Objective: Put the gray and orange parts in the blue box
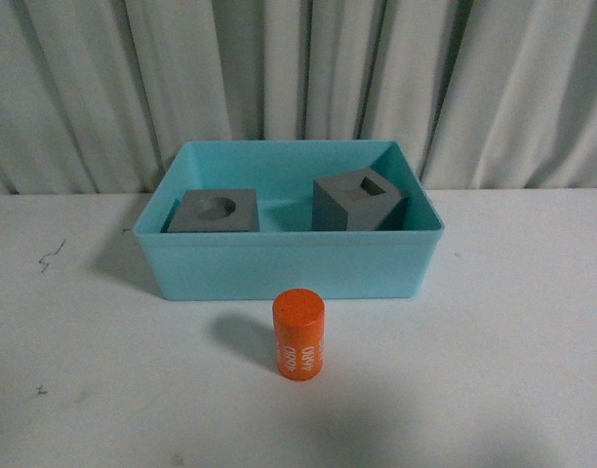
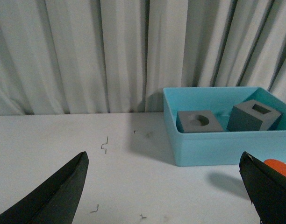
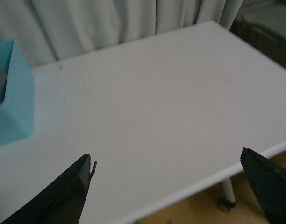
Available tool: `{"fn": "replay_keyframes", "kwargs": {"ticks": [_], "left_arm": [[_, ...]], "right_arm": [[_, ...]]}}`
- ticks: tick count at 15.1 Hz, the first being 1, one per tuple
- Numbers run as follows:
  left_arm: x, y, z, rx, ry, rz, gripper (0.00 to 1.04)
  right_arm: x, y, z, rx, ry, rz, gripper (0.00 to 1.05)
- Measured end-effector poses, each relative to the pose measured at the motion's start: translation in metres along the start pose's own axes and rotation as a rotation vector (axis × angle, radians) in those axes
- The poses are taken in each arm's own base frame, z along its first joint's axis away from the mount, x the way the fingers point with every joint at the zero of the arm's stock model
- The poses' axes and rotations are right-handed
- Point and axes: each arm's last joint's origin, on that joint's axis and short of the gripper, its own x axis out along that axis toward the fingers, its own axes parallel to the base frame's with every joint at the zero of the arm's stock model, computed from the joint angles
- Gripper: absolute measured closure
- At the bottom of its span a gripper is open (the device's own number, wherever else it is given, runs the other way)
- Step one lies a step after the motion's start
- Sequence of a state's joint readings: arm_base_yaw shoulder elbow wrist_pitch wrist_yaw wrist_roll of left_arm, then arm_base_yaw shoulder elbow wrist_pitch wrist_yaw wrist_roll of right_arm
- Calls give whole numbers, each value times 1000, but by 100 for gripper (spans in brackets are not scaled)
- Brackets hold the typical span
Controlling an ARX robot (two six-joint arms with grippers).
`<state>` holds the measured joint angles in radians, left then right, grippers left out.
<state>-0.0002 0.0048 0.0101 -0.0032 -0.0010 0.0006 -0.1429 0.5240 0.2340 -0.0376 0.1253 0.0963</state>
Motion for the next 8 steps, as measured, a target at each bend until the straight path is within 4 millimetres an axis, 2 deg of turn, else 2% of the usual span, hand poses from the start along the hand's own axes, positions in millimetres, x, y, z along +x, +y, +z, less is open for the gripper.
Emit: {"fn": "replay_keyframes", "kwargs": {"ticks": [1,2,3,4,5,8], "left_arm": [[0,0,0,0,1,0,7],[0,0,0,0,0,0,7],[0,0,0,0,0,-1,7],[0,0,0,0,1,0,7],[0,0,0,0,0,0,7],[0,0,0,0,0,0,7]], "right_arm": [[11,-1,18,-35,-38,43,6],[35,4,47,-141,-86,165,6],[57,12,59,-228,-74,268,6],[83,30,55,-345,19,421,6],[101,55,40,-448,110,591,6],[111,110,1,-623,248,883,6]]}}
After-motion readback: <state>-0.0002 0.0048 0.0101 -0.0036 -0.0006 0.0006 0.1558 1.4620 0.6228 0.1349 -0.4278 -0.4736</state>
